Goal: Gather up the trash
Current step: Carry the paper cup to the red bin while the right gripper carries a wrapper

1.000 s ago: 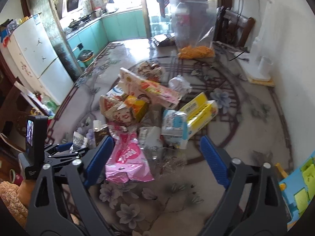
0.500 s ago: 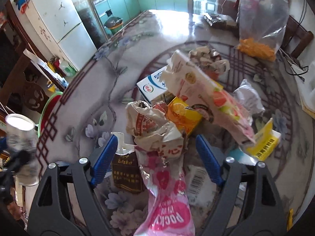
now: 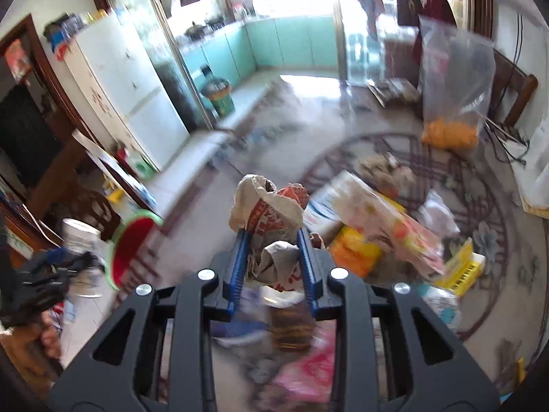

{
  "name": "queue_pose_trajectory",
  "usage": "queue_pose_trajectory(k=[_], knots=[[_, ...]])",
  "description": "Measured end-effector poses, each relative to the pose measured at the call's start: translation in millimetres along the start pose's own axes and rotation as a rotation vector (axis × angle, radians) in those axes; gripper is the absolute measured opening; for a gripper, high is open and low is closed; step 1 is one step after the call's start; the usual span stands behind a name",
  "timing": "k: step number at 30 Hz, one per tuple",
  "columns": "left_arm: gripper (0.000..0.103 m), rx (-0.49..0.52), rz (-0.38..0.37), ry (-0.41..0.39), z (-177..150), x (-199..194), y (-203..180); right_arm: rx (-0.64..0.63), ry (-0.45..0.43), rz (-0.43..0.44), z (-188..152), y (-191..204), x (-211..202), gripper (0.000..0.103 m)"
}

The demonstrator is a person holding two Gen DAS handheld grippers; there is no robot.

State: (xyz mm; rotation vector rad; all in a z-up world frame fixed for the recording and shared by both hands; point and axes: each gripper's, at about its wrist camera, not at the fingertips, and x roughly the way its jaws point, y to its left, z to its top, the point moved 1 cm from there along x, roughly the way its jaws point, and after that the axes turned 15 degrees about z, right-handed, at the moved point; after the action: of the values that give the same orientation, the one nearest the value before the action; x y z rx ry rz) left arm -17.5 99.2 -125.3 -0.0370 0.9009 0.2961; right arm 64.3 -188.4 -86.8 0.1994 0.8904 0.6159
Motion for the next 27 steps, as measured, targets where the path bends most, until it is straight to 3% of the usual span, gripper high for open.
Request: queue_pose_trajectory(k=[6, 13, 16, 18, 19, 20, 27], knots=[[0.061, -0.049, 0.056, 0.044, 12.4, 39.2, 82.1, -0.037, 0.025, 0.121, 7.0, 88.5, 51.5, 0.030], [0.061, -0.088, 0.084, 0.157, 4.9, 100.2, 152.1, 0.019, 0.226, 0.277, -21.0, 165.9, 190.5, 0.030], [0.061, -0.094, 0.077, 0.187, 1.6, 119.0, 166.9, 0.035, 0.291, 0.300, -33.8, 187.2, 226.5, 0.031], [0.063, -0.092, 0.078, 0.194, 0.7, 126.6, 173.7, 0.045, 0.312, 0.306, -36.0, 193.6, 241.0, 0.037], [0.064, -0.092, 0.081, 0.194, 0.5, 127.6, 175.9, 0.048, 0.311, 0.303, -36.9, 196.1, 244.7, 0.046], [0.072, -0.091, 0.082, 0.195, 0.5, 130.1, 178.8, 0.055, 0.301, 0.294, -35.6, 198.9, 247.2, 0.055], [0.080, -0.079, 0.041, 0.178, 7.4, 131.4, 180.7, 0.076, 0.218, 0.217, -23.7, 194.6, 224.6, 0.060]])
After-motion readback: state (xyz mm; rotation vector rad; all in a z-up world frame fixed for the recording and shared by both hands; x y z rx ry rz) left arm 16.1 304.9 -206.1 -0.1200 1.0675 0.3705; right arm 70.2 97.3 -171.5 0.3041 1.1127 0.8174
